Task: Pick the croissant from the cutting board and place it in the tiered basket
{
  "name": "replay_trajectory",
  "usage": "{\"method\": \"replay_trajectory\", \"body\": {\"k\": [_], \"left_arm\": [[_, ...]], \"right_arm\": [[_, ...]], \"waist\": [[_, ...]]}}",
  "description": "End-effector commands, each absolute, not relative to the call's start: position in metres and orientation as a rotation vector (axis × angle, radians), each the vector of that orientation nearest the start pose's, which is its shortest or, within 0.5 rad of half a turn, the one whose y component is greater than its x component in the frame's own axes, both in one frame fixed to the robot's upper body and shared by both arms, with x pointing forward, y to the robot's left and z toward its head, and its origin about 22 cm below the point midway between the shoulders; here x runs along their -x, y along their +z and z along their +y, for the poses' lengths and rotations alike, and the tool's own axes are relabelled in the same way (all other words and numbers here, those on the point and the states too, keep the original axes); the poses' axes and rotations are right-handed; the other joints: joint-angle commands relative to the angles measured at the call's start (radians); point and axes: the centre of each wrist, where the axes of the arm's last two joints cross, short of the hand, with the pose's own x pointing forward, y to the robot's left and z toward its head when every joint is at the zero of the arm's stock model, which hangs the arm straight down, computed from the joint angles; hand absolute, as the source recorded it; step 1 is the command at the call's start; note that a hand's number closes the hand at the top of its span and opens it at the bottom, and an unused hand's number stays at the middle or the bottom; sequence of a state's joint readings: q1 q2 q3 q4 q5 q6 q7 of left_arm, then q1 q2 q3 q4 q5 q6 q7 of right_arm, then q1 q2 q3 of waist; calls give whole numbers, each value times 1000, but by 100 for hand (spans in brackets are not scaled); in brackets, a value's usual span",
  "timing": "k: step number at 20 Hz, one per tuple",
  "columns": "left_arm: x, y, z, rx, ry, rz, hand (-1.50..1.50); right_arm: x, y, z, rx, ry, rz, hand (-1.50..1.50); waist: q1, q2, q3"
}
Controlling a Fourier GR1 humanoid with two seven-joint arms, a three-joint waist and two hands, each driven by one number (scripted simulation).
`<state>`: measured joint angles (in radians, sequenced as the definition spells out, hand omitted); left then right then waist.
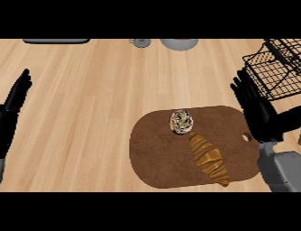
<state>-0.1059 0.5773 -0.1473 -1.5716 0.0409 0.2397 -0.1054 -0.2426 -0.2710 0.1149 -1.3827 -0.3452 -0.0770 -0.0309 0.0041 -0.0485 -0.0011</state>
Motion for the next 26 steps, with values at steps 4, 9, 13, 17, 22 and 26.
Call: {"method": "replay_trajectory", "body": {"k": [4,9,13,17,22,26], "left_arm": [[-268,59,308,-518,-287,-1660,0],[-263,41,325,-497,-211,-1546,0],[-265,35,307,-469,-217,-1523,0],[-275,40,315,-466,-224,-1522,0],[-276,29,312,-446,-212,-1515,0],[-276,35,302,-442,-243,-1532,0]], "right_arm": [[-272,58,-247,-234,36,-1660,150],[-249,22,-320,430,-12,-1387,-150],[-208,64,-304,420,-115,-1447,-150],[-185,103,-311,467,88,-1430,-150],[-189,142,-315,452,527,-1233,-150],[-203,183,-302,490,679,-1131,-150]], "waist": [[-15,45,1],[-63,50,-11],[-45,40,-1],[-33,43,-1],[-29,48,-4],[9,50,-2]]}}
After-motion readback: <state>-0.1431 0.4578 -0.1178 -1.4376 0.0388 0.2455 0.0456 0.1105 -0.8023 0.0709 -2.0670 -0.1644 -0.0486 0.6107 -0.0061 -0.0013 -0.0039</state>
